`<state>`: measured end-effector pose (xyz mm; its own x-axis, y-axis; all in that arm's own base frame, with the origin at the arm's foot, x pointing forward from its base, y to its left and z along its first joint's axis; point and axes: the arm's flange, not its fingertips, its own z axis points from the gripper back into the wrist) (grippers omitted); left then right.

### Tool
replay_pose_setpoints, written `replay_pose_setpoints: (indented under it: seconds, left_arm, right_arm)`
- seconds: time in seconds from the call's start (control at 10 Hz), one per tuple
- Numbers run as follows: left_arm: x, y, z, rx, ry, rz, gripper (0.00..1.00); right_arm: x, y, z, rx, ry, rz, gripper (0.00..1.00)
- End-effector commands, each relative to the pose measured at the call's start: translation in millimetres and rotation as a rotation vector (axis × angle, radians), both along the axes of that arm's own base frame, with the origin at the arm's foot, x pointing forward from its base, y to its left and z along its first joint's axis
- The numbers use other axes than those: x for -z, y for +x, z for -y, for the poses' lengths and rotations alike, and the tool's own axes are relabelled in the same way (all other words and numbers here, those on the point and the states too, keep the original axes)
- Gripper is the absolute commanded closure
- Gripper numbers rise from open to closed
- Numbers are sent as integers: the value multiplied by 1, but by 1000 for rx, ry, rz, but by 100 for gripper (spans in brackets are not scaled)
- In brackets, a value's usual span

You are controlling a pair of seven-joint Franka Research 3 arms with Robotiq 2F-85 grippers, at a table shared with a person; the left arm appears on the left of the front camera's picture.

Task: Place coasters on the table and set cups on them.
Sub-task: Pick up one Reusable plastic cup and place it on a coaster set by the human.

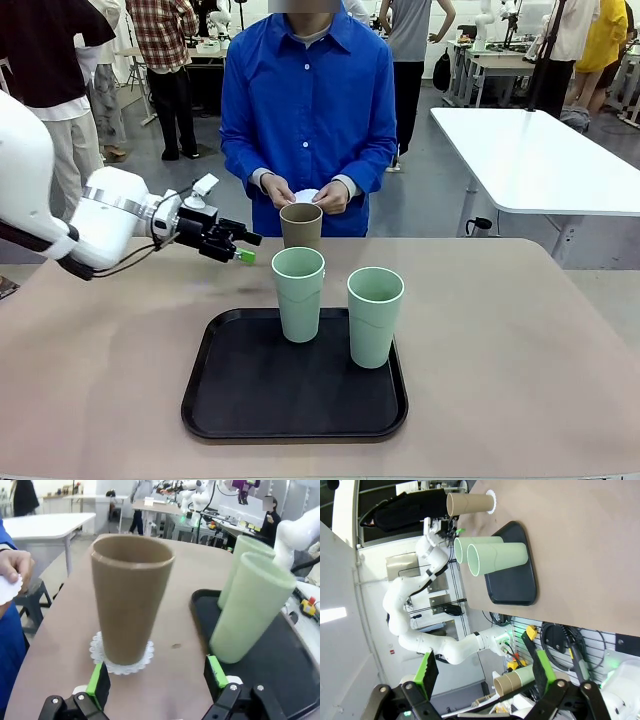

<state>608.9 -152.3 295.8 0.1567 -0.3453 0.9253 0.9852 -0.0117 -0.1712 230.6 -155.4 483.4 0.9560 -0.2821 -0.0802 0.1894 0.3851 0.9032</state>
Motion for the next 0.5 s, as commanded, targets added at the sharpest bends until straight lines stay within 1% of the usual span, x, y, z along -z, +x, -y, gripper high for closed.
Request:
replay_pose_setpoints:
  seconds: [0.0,0.1,0.2,0.3,0.4]
  left_arm:
    - [-92,-55,-1,-71,187,-106,0]
    - [-125,-68,-3,-135,269,-122,0]
    - [-151,-77,-1,-155,420,-135,0]
    - [-172,-89,7,-171,543,-168,0]
    - [-189,-96,14,-198,634,-188,0]
  right_arm:
    - [-1,1,0,-2,21,10,0]
    - [-1,1,0,-2,21,10,0]
    - [-1,1,0,-2,21,10,0]
    - [-1,1,0,-2,21,10,0]
    - [-1,1,0,-2,21,10,0]
